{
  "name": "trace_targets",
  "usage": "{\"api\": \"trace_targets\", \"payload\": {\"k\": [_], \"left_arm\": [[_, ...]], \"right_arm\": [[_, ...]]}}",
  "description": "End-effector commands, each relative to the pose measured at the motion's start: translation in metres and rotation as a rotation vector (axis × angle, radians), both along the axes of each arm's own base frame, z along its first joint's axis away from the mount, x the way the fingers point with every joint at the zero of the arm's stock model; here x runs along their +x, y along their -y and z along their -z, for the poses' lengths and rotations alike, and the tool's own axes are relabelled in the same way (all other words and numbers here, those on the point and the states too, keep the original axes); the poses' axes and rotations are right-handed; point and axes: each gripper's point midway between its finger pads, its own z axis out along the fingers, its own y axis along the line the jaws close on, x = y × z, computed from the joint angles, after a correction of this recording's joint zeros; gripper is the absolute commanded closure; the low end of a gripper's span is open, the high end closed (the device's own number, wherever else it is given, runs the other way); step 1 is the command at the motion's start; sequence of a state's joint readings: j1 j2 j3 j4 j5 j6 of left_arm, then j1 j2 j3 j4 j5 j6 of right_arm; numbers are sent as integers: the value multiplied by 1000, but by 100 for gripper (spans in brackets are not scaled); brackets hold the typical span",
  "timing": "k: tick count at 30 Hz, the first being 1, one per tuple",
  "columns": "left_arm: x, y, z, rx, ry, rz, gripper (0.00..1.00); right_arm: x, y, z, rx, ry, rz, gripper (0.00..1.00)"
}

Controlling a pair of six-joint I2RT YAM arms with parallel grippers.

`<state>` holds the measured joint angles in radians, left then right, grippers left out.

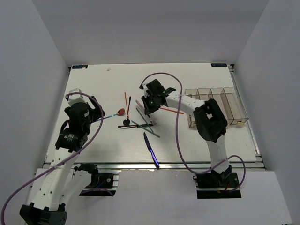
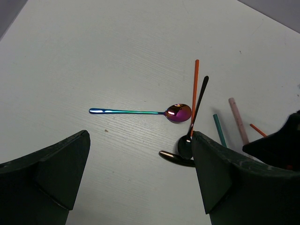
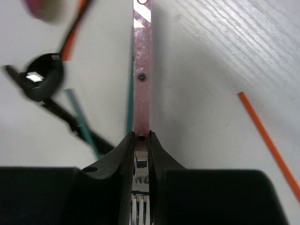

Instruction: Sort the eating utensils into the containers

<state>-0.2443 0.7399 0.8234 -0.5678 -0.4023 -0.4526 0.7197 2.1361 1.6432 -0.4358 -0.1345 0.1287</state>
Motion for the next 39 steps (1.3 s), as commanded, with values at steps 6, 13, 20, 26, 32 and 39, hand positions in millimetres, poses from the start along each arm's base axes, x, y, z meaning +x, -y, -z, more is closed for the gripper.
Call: {"api": "trace_targets", "payload": {"k": [6, 13, 20, 26, 32, 39], "left_arm": [[-1, 1, -1, 1, 8, 10, 2], [-1, 1, -2, -1, 12, 11, 2], [0, 2, -1, -3, 8, 18, 2], [0, 3, 2, -2, 0, 21, 2], [2, 4, 4, 0, -10, 24, 2], [2, 5, 5, 0, -14, 28, 2]], "right_arm": [[35, 62, -147, 245, 292, 242, 100], [46, 184, -112, 7, 281, 515, 100], [51, 250, -89, -111, 259, 702, 100], [48, 269, -70, -157, 192, 721, 100], [49, 263, -66, -138, 171, 704, 100], [50, 262, -72, -132, 167, 709, 71]]}}
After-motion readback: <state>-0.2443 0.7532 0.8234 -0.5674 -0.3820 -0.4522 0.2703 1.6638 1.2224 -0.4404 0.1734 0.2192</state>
